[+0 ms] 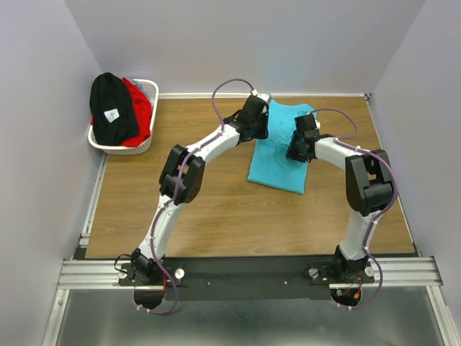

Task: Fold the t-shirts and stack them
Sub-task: Fold the tshirt

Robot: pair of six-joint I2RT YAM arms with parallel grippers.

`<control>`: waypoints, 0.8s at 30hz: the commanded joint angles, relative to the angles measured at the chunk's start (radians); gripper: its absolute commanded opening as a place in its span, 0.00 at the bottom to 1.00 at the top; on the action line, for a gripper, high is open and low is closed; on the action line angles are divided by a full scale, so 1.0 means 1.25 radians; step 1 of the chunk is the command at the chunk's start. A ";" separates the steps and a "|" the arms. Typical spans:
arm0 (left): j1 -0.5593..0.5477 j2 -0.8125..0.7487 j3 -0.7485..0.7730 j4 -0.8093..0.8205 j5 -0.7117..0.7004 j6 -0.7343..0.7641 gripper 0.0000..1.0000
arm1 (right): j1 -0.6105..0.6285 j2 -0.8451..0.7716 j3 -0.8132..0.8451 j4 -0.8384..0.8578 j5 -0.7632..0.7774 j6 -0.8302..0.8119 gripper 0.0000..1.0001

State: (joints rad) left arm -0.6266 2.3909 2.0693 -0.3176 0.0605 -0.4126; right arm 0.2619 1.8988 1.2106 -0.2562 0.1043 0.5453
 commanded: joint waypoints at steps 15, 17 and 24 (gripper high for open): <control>-0.079 -0.230 -0.400 0.113 0.004 -0.043 0.20 | -0.023 0.143 0.158 -0.005 0.110 -0.013 0.38; -0.091 -0.230 -0.423 0.113 -0.008 -0.047 0.20 | -0.027 0.140 0.161 -0.005 0.113 -0.013 0.39; -0.107 -0.207 -0.448 0.109 -0.026 -0.060 0.19 | -0.036 0.138 0.196 -0.005 0.125 -0.020 0.39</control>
State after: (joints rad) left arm -0.7582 2.1410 1.5227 -0.1997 0.0616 -0.4706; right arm 0.2329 2.0499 1.4124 -0.2569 0.2066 0.5358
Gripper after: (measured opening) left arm 0.194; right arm 0.389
